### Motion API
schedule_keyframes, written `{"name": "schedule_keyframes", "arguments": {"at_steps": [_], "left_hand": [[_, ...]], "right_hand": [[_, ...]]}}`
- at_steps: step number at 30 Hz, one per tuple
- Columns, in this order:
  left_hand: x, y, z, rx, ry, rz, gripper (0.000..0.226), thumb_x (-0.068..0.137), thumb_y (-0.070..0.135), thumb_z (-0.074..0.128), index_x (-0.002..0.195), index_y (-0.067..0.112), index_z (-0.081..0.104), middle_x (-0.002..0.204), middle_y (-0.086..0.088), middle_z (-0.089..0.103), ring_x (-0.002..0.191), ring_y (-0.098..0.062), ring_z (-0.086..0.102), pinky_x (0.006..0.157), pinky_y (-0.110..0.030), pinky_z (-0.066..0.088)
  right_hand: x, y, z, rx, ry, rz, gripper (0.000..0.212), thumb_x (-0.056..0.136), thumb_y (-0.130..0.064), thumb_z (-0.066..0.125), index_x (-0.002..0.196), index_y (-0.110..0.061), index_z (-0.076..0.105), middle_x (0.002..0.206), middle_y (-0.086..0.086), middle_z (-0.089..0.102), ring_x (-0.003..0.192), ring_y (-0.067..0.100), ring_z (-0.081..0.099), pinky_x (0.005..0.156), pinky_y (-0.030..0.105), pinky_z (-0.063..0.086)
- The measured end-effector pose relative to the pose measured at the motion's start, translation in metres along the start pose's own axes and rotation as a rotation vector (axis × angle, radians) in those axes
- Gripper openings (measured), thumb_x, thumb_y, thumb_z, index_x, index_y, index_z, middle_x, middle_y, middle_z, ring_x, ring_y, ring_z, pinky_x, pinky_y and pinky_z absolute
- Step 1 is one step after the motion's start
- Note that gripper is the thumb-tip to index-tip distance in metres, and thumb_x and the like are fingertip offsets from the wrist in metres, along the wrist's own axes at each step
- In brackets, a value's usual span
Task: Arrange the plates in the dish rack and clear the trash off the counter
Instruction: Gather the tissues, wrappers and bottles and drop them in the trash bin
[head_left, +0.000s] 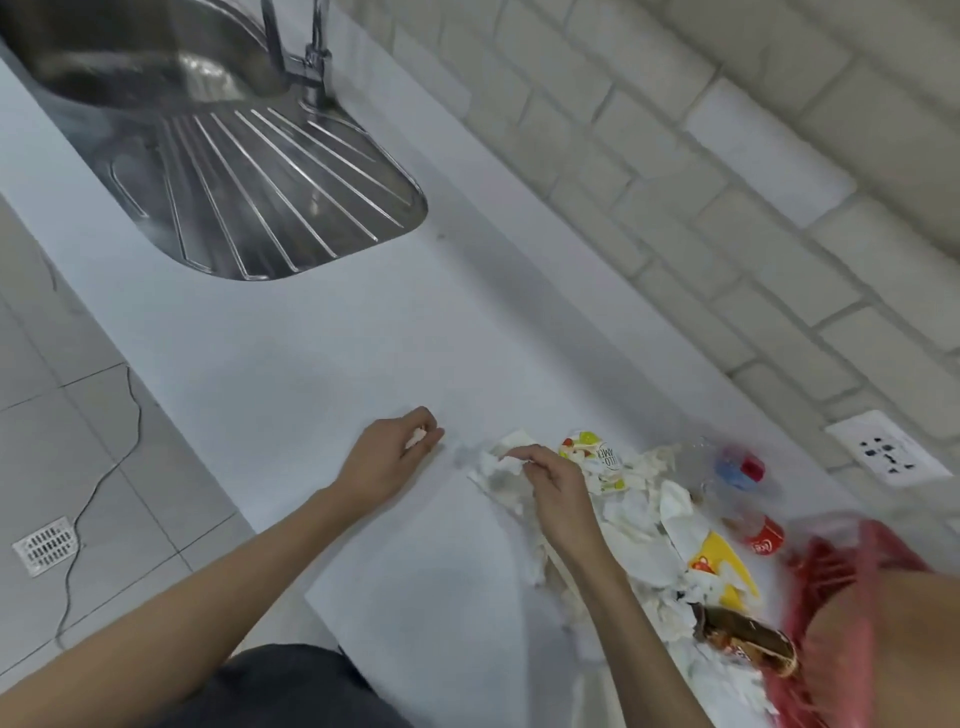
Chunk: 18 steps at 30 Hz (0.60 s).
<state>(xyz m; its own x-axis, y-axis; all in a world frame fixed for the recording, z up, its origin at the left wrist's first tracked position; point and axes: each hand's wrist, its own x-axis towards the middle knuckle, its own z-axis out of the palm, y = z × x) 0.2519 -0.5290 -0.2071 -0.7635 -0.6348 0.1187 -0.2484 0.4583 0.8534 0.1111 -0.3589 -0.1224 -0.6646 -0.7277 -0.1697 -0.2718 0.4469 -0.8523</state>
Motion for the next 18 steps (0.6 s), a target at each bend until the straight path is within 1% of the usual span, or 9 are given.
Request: {"name": "schedule_keyframes", "arguments": {"at_steps": [1,2,4,6,8,11,14,16,18], "left_hand": [[0.0,-0.002,-0.001,0.018,-0.016,0.002,0.033,0.098,0.052,0.04,0.087,0.024,0.054,0.068,0.004,0.057,0.06,-0.01,0.048,0.059,-0.018,0.035],[-0.001,-0.004,-0.002,0.032,-0.032,0.003,0.04,0.096,0.056,0.035,0.086,0.024,0.056,0.071,0.004,0.059,0.064,-0.01,0.051,0.062,-0.021,0.038],[0.0,-0.006,0.0,0.042,-0.059,0.011,0.047,0.094,0.059,0.03,0.083,0.022,0.058,0.073,0.004,0.061,0.069,-0.012,0.053,0.066,-0.025,0.041],[0.001,-0.006,0.003,0.044,-0.065,0.018,0.051,0.094,0.059,0.029,0.08,0.019,0.058,0.073,0.003,0.06,0.07,-0.014,0.053,0.068,-0.025,0.041],[0.002,-0.005,0.005,0.049,-0.063,0.025,0.052,0.094,0.058,0.029,0.078,0.018,0.057,0.07,0.003,0.058,0.071,-0.014,0.052,0.065,-0.022,0.038],[-0.001,-0.004,0.005,0.081,-0.06,0.026,0.046,0.095,0.057,0.034,0.077,0.021,0.056,0.068,0.006,0.054,0.07,-0.01,0.052,0.059,-0.018,0.033],[-0.002,0.011,0.008,0.047,-0.066,-0.018,0.028,0.099,0.044,0.049,0.082,0.023,0.058,0.068,0.008,0.057,0.066,-0.008,0.052,0.057,-0.021,0.035],[0.0,0.029,0.014,-0.004,-0.131,0.034,0.018,0.096,0.041,0.052,0.089,0.027,0.06,0.075,0.008,0.063,0.066,-0.009,0.054,0.062,-0.028,0.042],[0.002,0.049,0.024,0.012,-0.257,0.102,0.018,0.089,0.046,0.054,0.095,0.031,0.062,0.08,0.01,0.066,0.071,-0.007,0.057,0.069,-0.032,0.048]], "right_hand": [[-0.001,-0.004,0.001,0.067,0.027,0.046,0.026,0.091,-0.003,0.045,0.088,-0.013,0.069,0.061,-0.022,0.055,0.06,0.0,0.048,0.063,0.017,0.038],[-0.002,-0.007,0.001,0.135,0.044,0.079,0.022,0.085,-0.009,0.044,0.08,-0.013,0.065,0.058,-0.018,0.05,0.056,0.002,0.043,0.061,0.022,0.038],[-0.006,-0.009,-0.001,0.301,0.066,0.15,0.019,0.074,-0.013,0.04,0.068,-0.012,0.058,0.059,-0.01,0.048,0.056,0.009,0.04,0.056,0.026,0.039],[-0.01,-0.01,-0.001,0.491,0.107,0.242,0.021,0.079,-0.01,0.042,0.063,-0.011,0.055,0.061,-0.001,0.049,0.058,0.012,0.042,0.055,0.028,0.041],[-0.014,-0.011,-0.001,0.613,0.156,0.281,0.029,0.091,0.001,0.04,0.068,-0.006,0.056,0.062,0.003,0.053,0.061,0.015,0.048,0.056,0.032,0.044],[-0.025,-0.012,-0.004,0.636,0.191,0.295,0.022,0.092,0.008,0.046,0.075,-0.002,0.057,0.068,0.006,0.062,0.073,0.022,0.062,0.059,0.033,0.051],[-0.04,-0.016,-0.017,0.617,0.21,0.282,0.026,0.087,0.015,0.042,0.072,0.001,0.058,0.073,0.014,0.068,0.086,0.033,0.072,0.068,0.035,0.057],[-0.05,-0.016,-0.022,0.599,0.266,0.263,0.028,0.083,0.019,0.039,0.073,0.003,0.06,0.077,0.022,0.07,0.084,0.037,0.072,0.065,0.034,0.058],[-0.06,-0.012,-0.024,0.569,0.351,0.249,0.031,0.08,0.022,0.039,0.066,-0.001,0.054,0.073,0.025,0.068,0.074,0.038,0.072,0.057,0.031,0.057]]}}
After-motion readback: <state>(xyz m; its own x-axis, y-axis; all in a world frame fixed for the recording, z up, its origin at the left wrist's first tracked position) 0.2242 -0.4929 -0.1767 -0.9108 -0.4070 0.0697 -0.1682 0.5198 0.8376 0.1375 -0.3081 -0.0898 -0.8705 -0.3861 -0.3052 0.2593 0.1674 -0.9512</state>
